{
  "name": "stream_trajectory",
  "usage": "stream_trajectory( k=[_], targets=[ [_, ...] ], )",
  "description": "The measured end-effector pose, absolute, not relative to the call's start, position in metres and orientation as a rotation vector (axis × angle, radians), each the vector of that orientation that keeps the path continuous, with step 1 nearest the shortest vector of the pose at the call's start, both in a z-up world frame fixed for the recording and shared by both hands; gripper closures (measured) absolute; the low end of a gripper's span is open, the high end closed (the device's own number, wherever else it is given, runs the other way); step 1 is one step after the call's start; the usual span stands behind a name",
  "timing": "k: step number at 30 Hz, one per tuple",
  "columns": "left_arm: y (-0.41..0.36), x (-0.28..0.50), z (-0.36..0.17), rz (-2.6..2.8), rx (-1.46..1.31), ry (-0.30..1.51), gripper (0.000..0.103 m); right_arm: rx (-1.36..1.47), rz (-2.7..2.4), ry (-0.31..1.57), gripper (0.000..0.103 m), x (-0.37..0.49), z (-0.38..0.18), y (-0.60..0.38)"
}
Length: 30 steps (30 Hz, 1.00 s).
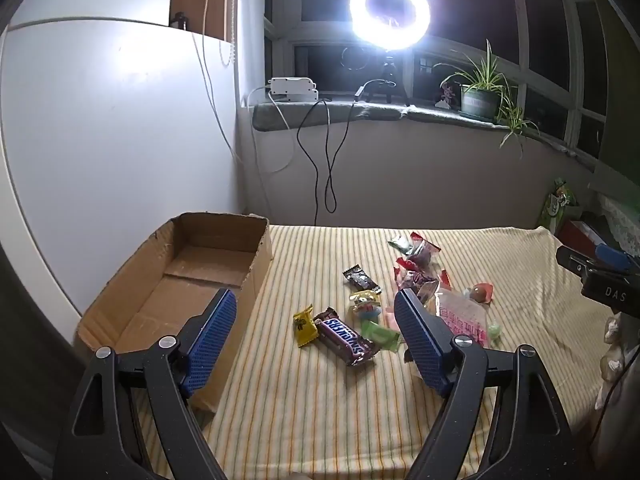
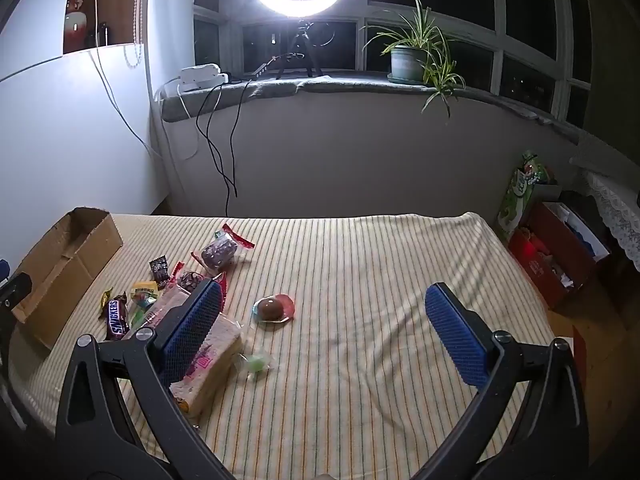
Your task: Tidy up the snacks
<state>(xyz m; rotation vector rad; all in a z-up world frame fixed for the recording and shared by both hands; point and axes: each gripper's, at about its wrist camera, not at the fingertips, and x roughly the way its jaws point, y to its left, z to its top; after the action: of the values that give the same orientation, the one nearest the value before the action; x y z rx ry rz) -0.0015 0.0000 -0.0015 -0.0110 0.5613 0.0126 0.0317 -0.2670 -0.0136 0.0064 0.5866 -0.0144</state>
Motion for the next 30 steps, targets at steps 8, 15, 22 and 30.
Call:
stream_trajectory(
  k=[8,15,22,30],
  targets=[
    [-0.0014,-0.0008,-0.0011,0.016,-0.013,0.562,0.022,0.002,-0.017,0.582,0.000,0.0313,-0.0115,-0.2658],
    [-0.0014,-0.0019,-0.0009,0.015,-0.013,0.563,0.022,-0.003,-0.007,0.585,0.000,0.0305,-0.0103,-0.2628],
    [0.0003,-0.0029,-0.0023,0.012,-0.016,0.560,0.022,-0.002,-0.004,0.582,0.000,0.0302,-0.0094,-0.2625],
    [0.0005,-0.0025,-0.0027,0.011,-0.016,0.560,0.022,-0.003,-0.003,0.583,0.000,0.0301,-0.0091,-0.2631]
  ],
)
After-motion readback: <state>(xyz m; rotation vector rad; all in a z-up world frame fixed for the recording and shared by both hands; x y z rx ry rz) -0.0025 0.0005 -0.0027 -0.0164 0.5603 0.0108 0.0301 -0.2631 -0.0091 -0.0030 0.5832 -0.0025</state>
